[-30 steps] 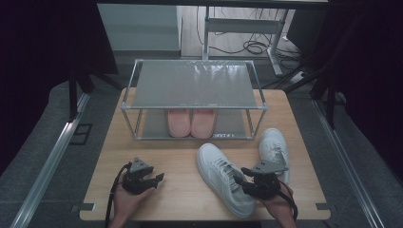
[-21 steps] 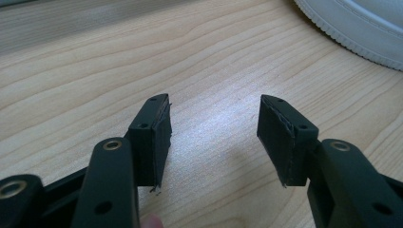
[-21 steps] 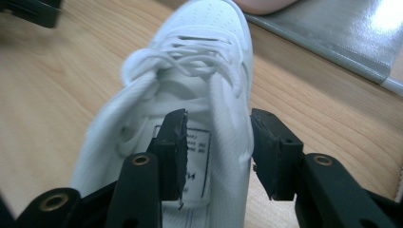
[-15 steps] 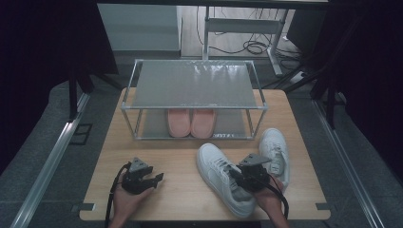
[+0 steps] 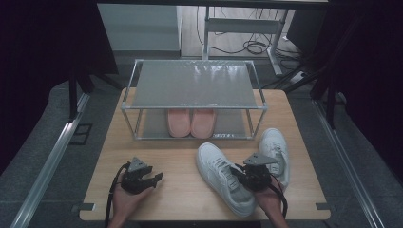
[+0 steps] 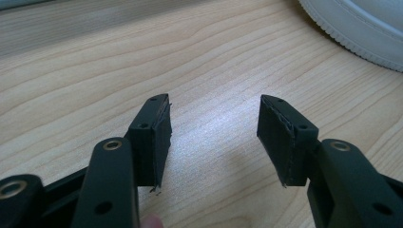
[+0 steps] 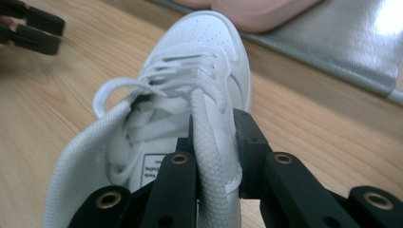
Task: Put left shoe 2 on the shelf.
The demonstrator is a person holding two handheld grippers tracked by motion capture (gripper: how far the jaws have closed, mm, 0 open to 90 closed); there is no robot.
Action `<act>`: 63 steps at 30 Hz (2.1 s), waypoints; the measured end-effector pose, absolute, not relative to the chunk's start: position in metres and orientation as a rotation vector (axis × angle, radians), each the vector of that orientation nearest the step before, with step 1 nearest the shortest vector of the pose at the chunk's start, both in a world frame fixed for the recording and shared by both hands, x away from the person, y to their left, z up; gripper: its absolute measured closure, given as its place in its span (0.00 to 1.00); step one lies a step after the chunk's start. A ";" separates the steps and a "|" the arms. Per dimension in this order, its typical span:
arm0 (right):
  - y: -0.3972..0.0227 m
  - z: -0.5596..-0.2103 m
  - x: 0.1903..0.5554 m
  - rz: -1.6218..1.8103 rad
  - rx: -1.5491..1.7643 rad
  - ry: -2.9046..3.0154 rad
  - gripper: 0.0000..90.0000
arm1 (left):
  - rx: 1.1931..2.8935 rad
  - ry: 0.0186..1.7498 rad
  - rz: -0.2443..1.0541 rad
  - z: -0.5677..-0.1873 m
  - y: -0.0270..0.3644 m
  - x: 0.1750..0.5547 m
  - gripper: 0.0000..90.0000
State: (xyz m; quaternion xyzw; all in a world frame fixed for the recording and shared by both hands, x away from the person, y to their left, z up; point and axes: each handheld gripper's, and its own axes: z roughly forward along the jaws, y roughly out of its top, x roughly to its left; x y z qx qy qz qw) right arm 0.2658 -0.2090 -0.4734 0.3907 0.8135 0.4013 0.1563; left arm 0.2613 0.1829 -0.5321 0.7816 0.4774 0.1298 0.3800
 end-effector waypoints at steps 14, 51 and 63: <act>-0.227 -0.467 0.263 1.449 1.174 2.230 0.90 | 1.994 1.220 0.334 -0.532 0.183 0.261 0.51; -0.231 -0.429 0.255 1.896 1.186 2.005 0.90 | 2.003 1.217 0.335 -0.533 0.183 0.262 0.51; -0.232 -0.402 0.251 1.963 1.105 1.968 0.91 | 2.000 1.218 0.328 -0.534 0.182 0.262 0.51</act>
